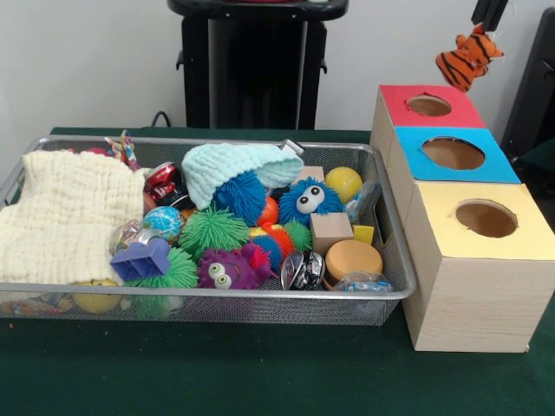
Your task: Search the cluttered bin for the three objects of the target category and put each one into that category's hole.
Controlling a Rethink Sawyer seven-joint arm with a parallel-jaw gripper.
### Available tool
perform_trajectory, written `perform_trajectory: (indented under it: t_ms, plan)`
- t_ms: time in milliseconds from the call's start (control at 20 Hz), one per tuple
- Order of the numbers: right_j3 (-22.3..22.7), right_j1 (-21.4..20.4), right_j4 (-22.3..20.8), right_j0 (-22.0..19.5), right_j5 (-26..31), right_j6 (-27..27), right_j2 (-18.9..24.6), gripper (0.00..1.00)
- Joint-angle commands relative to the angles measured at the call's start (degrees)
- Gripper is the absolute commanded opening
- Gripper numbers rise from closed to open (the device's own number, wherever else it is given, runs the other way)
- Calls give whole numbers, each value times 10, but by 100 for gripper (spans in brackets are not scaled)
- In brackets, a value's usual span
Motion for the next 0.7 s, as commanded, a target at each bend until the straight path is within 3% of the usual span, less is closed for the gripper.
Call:
perform_trajectory:
  t_ms: [50, 450, 700]
  plan:
    - [115, -13, 18, -21, -74, 118, 28, 0]
    - [199, -64, 15, 13, -102, 118, 21, 0]
    - [224, -85, 14, 32, -114, 124, 20, 0]
